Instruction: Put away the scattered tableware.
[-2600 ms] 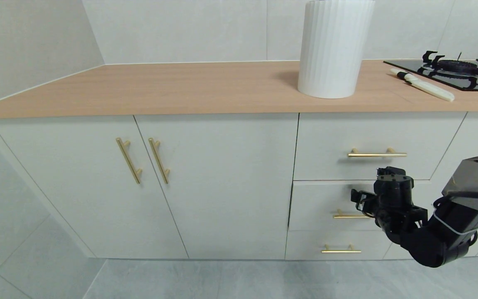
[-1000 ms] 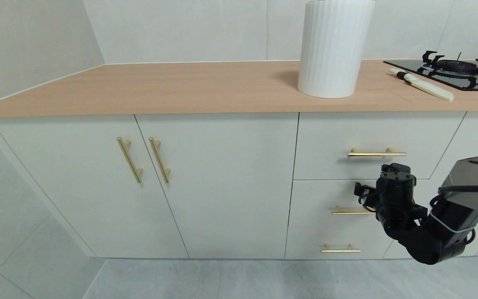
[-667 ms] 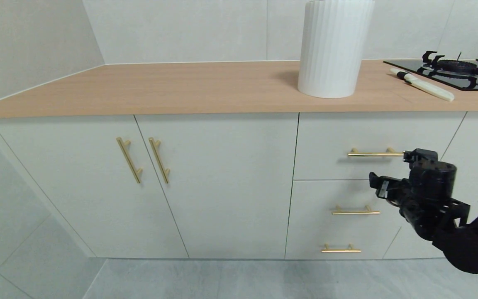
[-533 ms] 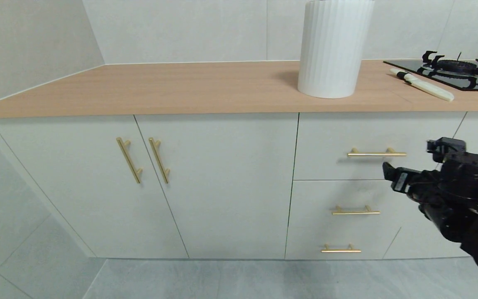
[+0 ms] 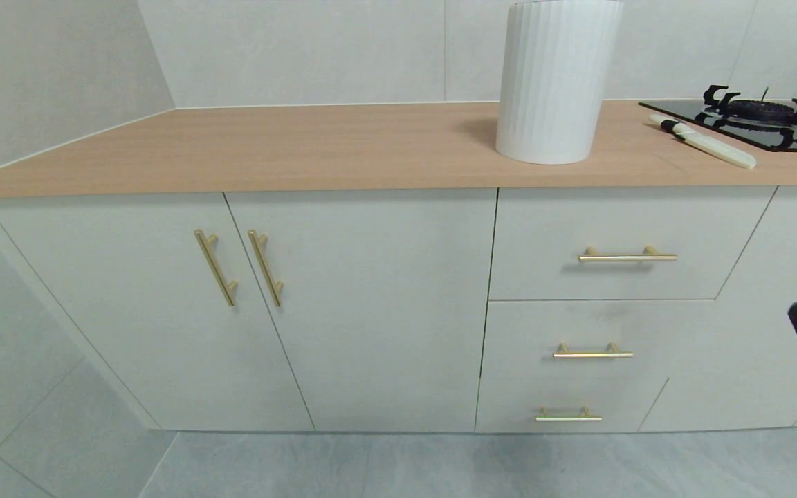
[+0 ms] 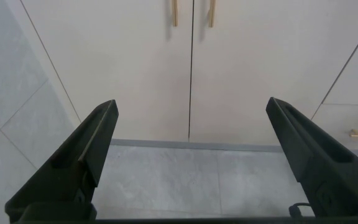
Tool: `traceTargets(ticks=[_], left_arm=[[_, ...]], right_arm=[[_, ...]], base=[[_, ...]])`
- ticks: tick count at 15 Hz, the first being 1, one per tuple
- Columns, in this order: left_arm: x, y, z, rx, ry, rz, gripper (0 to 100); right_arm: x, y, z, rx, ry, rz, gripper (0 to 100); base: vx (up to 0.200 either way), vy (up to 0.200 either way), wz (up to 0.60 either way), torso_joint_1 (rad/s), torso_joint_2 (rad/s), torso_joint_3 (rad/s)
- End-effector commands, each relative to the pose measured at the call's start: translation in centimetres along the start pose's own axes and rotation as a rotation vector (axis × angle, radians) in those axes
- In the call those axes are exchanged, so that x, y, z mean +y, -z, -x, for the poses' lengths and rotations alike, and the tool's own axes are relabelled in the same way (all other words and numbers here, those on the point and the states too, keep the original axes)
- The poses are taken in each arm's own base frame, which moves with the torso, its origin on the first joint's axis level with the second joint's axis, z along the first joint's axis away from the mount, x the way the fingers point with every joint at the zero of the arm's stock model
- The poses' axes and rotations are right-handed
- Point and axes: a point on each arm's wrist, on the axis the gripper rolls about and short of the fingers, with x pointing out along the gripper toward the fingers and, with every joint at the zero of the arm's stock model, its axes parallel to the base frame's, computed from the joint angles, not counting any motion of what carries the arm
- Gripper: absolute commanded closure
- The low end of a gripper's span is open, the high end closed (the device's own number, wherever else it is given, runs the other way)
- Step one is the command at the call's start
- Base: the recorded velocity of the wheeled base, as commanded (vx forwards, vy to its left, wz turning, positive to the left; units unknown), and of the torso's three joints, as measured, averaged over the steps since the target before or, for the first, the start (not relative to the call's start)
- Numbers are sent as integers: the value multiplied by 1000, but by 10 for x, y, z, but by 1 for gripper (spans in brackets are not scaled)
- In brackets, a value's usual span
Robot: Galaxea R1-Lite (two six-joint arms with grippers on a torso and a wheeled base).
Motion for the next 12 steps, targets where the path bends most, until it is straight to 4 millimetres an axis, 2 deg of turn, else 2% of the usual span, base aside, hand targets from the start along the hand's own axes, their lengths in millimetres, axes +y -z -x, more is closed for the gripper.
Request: traceTargets(ticks=[1, 2, 4, 7, 10, 12], left_arm=[[0, 0, 0, 0, -1, 0, 0], [0, 0, 0, 0, -1, 0, 0], [0, 0, 0, 0, -1, 0, 0], [0, 0, 0, 0, -1, 0, 0], [0, 0, 0, 0, -2, 0, 0], [0, 0, 0, 0, -1, 0, 0]], right_arm=[[-29, -2, 44, -80, 80, -18, 0], [-42, 5, 63, -64, 141, -6, 0], [-58, 17, 88, -54, 242, 12, 0], [-71, 29, 120, -118, 310, -15, 0], [-77, 47, 141, -137, 364, -16, 0], [-76, 57, 138, -107, 364, -16, 0]], base=[[0, 0, 0, 0, 0, 0], [0, 0, 0, 0, 0, 0], [0, 0, 0, 0, 0, 0], [0, 0, 0, 0, 0, 0], [0, 0, 0, 0, 0, 0], [0, 0, 0, 0, 0, 0]])
